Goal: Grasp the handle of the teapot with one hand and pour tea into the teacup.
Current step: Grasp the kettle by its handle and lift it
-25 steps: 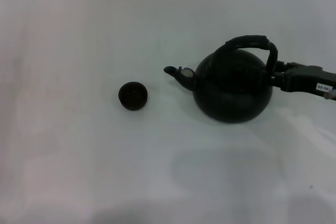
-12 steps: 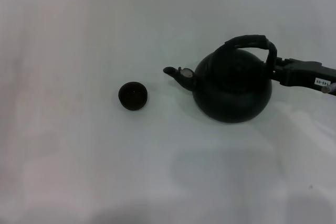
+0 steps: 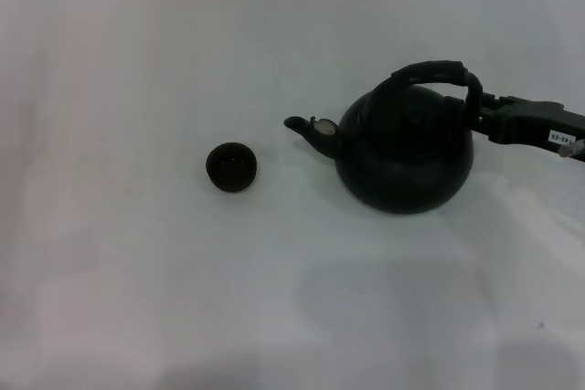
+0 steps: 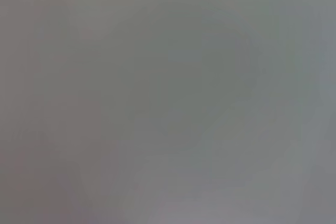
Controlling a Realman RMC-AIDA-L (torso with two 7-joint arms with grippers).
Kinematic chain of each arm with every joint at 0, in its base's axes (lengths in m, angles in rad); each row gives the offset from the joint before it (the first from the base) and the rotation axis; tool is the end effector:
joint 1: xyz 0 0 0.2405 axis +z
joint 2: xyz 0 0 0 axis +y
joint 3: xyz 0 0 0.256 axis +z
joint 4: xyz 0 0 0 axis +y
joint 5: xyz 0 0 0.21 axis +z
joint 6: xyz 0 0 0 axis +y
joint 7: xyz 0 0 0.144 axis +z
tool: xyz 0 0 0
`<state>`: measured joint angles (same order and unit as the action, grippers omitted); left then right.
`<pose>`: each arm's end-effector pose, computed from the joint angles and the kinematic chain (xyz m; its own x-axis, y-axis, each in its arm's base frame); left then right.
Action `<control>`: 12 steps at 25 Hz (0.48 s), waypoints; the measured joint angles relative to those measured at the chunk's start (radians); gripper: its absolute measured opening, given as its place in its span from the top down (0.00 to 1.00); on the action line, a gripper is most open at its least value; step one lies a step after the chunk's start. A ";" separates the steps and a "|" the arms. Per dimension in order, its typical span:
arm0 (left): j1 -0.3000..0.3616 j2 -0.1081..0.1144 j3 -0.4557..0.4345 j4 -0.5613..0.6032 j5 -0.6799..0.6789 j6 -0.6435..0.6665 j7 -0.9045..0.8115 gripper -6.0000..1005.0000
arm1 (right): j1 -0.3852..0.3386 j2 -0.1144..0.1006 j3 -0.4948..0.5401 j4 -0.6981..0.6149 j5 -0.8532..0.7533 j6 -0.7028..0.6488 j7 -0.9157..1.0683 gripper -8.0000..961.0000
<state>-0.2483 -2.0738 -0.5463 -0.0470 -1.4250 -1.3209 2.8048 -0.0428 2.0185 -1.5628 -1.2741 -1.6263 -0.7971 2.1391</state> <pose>-0.4127 0.2434 0.0383 0.5781 -0.0806 0.8120 0.8011 0.2455 -0.5459 0.2865 0.2842 -0.0026 0.4706 -0.6384 -0.6091 -0.8803 -0.3867 -0.2748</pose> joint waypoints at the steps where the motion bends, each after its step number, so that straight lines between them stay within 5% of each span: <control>1: 0.000 0.000 0.000 0.000 0.000 0.000 0.000 0.14 | -0.002 0.000 -0.002 -0.003 0.000 0.001 -0.007 0.40; 12: 0.000 0.001 0.000 0.001 0.000 -0.002 -0.001 0.14 | -0.009 0.001 -0.003 -0.007 0.045 0.014 -0.031 0.59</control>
<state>-0.2486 -2.0728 -0.5460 -0.0459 -1.4254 -1.3224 2.8041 -0.0519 2.0197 -1.5655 -1.2814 -1.5818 -0.7835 2.1080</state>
